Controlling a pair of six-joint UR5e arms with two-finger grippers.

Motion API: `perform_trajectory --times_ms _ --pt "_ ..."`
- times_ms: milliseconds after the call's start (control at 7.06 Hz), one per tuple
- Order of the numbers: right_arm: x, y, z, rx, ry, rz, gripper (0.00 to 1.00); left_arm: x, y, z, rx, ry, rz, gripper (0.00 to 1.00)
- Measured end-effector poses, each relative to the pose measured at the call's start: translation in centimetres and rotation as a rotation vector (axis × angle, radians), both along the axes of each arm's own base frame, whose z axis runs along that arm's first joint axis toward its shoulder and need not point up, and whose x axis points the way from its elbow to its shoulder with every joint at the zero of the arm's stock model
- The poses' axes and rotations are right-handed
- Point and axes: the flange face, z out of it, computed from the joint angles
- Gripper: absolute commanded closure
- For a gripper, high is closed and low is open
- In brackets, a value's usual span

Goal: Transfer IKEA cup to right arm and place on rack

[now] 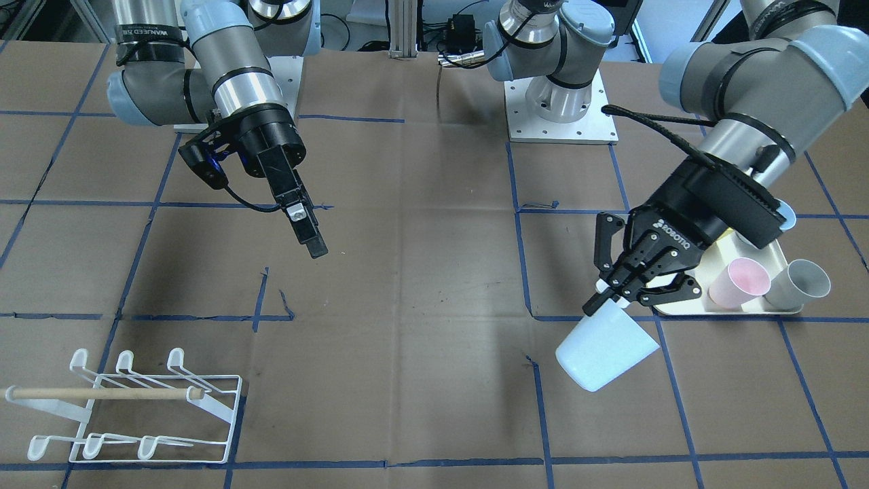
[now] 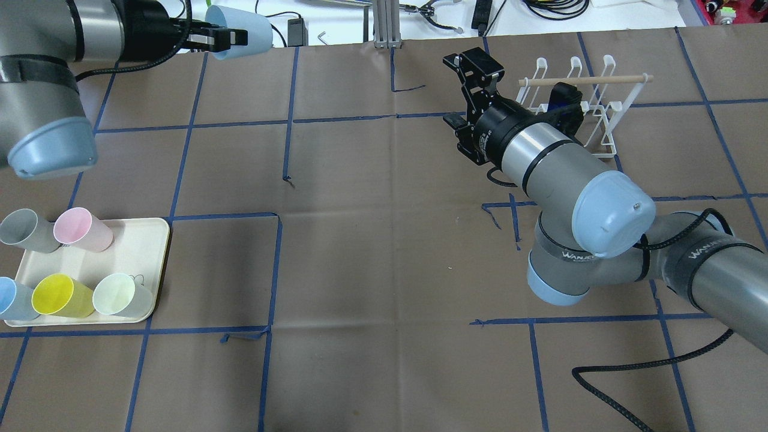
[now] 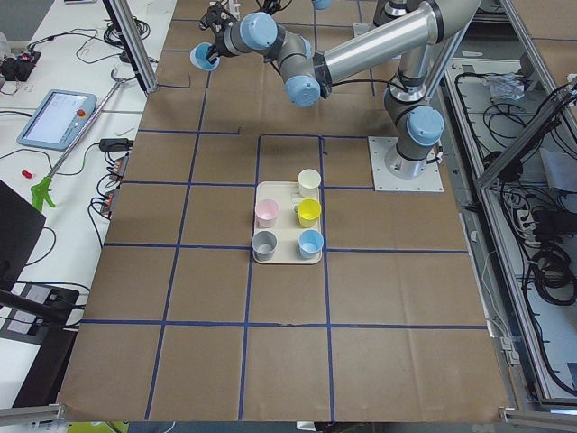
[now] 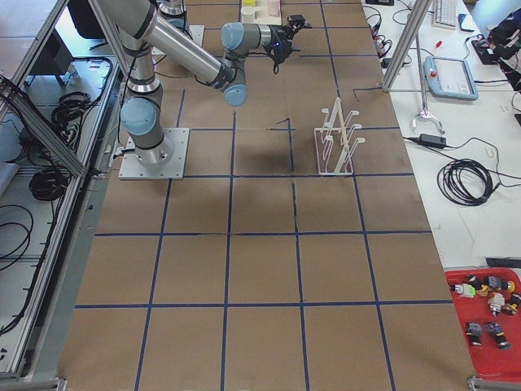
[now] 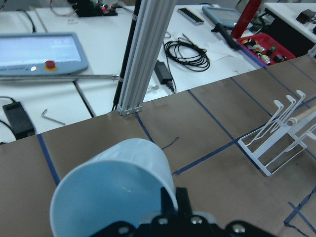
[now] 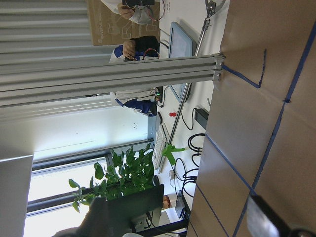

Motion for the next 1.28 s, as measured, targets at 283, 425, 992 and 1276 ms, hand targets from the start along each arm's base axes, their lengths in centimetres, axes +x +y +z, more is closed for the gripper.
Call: perform_trajectory --times_ms 283,425,992,1276 --pt "-0.3 -0.3 -0.3 0.003 0.011 -0.039 0.00 -3.5 2.5 -3.0 -0.145 0.047 -0.099 1.00" --pt "-0.3 -0.2 -0.3 0.009 0.005 -0.040 0.00 -5.2 4.3 -4.5 -0.190 0.066 -0.144 1.00" --pt "0.7 0.0 -0.5 0.079 -0.115 -0.066 0.01 -9.4 11.5 -9.0 -0.305 0.135 -0.280 1.00" --pt "2.6 0.6 -1.0 0.100 -0.115 -0.030 0.01 -11.8 13.0 -9.5 -0.305 0.154 -0.343 1.00"
